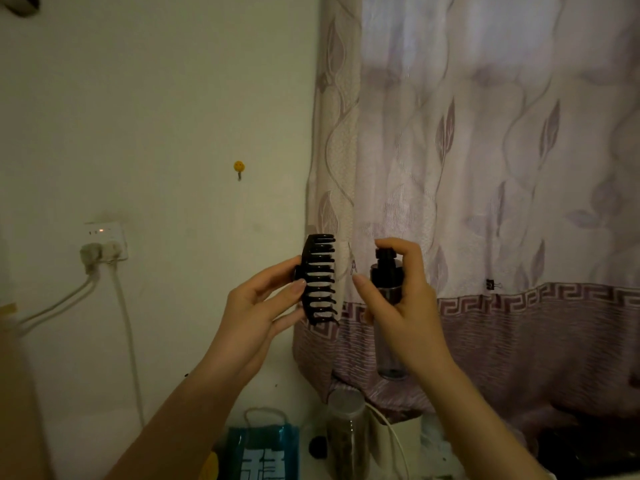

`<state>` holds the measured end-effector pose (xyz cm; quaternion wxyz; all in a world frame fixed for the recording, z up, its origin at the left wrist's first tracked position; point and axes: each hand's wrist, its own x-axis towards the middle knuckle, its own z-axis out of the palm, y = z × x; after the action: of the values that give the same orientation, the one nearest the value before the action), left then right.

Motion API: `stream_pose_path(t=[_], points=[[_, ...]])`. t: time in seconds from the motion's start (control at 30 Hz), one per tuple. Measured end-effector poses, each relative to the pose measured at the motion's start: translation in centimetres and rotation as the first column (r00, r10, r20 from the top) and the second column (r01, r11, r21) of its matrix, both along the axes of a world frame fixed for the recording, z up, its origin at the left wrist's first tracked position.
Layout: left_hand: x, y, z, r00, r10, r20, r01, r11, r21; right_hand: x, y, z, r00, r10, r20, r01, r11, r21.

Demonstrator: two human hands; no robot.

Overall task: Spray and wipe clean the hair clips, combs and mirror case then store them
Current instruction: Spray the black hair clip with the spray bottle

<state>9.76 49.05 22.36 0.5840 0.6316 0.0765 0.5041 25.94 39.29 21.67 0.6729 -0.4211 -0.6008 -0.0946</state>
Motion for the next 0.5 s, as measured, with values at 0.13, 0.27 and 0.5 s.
stream_pose_path(t=[0.13,0.27,0.5], points=[[0.1,0.1,0.4,1.000,-0.002,0.021,0.002,1.000,-0.006,0.1,0.1,1.5,0.998,-0.056,0.022,0.055,0.996,0.066],[0.2,0.1,0.8,0.999,0.001,0.037,-0.001,1.000,-0.004,-0.2,0.2,2.8,0.993,-0.098,0.058,0.094,0.993,0.072],[-0.1,0.1,0.9,0.999,-0.010,0.049,0.010,1.000,-0.001,-0.6,0.4,2.8,0.984,-0.145,0.102,0.135,0.986,0.097]])
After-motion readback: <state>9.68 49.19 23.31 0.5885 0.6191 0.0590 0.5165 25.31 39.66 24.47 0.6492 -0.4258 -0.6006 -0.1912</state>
